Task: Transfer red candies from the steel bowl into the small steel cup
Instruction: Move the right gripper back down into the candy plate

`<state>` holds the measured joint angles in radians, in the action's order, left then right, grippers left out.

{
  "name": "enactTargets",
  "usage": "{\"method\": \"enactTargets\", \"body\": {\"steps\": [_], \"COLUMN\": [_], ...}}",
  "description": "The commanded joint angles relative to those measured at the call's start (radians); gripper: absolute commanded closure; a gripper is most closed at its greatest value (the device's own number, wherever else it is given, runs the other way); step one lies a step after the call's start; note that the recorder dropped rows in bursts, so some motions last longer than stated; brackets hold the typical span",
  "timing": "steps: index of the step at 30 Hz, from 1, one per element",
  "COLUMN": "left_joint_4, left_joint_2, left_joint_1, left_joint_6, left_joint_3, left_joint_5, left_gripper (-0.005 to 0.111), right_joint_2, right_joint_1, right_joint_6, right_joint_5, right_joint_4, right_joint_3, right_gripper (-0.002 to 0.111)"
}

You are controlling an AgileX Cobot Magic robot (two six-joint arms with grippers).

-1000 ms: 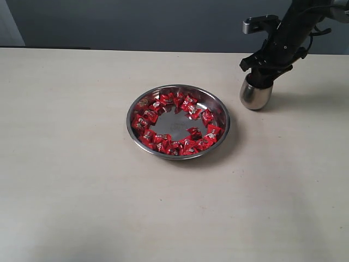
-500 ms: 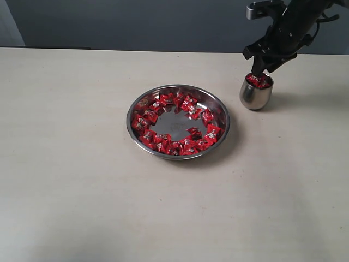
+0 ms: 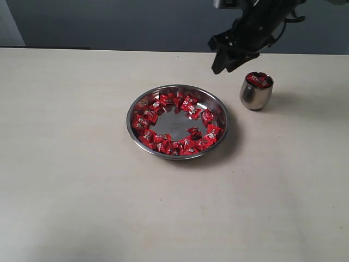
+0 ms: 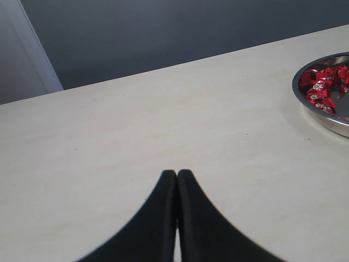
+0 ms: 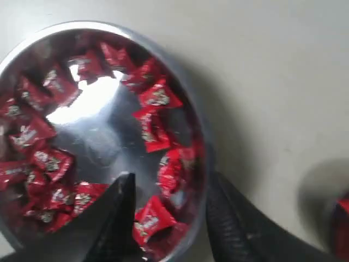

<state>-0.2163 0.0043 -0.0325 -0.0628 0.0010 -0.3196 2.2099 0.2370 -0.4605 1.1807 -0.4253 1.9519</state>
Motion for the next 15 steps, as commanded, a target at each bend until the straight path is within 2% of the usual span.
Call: {"method": "enactTargets", "body": {"steps": [1, 5, 8, 12, 15], "left_joint_4": [-0.003, -0.003, -0.003, -0.003, -0.003], "left_joint_2": [-0.004, -0.004, -0.004, -0.004, -0.004], "left_joint_1": [0.0, 0.0, 0.0, 0.0, 0.0], "left_joint_6": [-0.005, -0.005, -0.005, -0.005, -0.005], "left_joint_3": [-0.001, -0.001, -0.001, -0.001, -0.001], "left_joint_5": [0.007, 0.007, 0.007, 0.007, 0.007], "left_gripper": [0.106, 0.106, 0.106, 0.106, 0.106], "right_joint_2": [0.035, 0.087, 0.115, 0.12, 0.12], "right_joint_1": [0.134, 0.22, 0.237, 0.237, 0.237], "right_joint_6": [-0.046, -0.041, -0.041, 0.035, 0.079], "right_joint_5": [-0.046, -0.168, -0.261, -0.185, -0.18], "right_joint_4": [0.062, 0.128, 0.147, 0.325, 0.39], "right_joint_3": [-0.003, -0.003, -0.003, -0.003, -0.003], "right_gripper": [0.066, 0.066, 0.066, 0.066, 0.066]}}
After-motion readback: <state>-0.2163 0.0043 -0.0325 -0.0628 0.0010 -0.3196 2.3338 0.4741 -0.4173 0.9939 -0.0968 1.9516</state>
